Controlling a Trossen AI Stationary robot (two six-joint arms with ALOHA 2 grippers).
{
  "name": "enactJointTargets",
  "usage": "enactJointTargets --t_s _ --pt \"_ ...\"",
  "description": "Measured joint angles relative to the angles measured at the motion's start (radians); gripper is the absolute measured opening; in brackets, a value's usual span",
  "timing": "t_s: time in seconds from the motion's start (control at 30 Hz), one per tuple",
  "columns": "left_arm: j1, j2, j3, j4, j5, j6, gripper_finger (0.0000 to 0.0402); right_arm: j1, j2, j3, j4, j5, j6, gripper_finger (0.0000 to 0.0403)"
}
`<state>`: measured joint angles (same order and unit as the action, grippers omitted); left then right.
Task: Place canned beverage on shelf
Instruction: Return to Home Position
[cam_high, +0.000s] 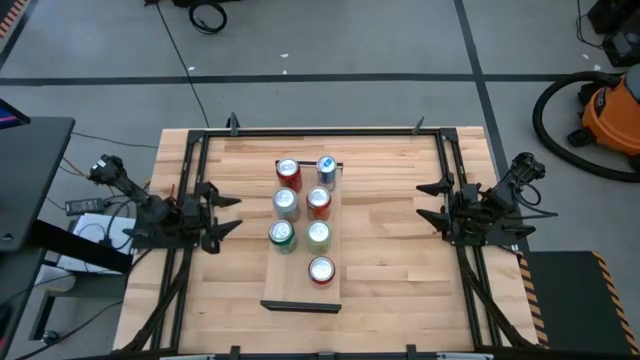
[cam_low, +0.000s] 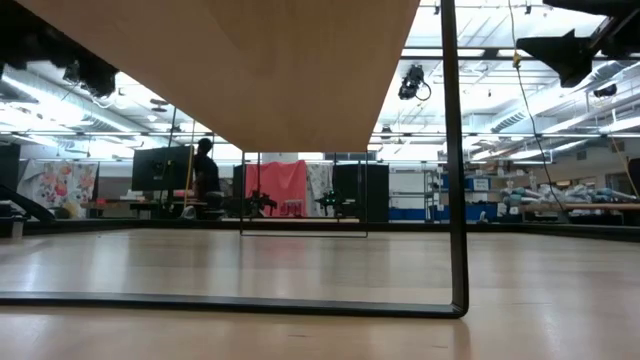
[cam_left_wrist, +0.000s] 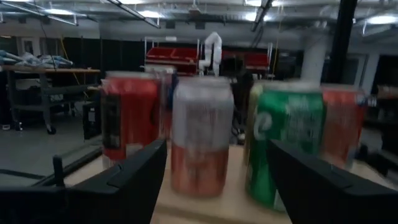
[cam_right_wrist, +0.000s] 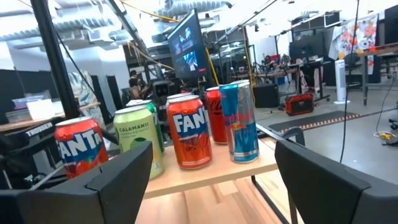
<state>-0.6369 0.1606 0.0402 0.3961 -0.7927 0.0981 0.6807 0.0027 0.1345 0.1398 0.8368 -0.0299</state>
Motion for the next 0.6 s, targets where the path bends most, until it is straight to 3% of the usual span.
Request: enactJointTargets --t_s 0.27,0.43,0.6 --pt "-0.002 0.002 -0.033 -0.099 0.054 -0.019 0.0286 -0.044 -0.001 -0.017 0.027 -0.003 0.0 0.0348" --pt "-0.002 0.002 -0.033 -0.131 0.058 -0.043 0.0286 -0.087 -0.001 -0.095 0.111 0.0 0.01 0.0348" --pt "-0.002 0.002 -0.033 -0.179 0.052 -0.11 0.0286 -0.139 0.003 -0.128 0.122 -0.007 0.094 0.0348"
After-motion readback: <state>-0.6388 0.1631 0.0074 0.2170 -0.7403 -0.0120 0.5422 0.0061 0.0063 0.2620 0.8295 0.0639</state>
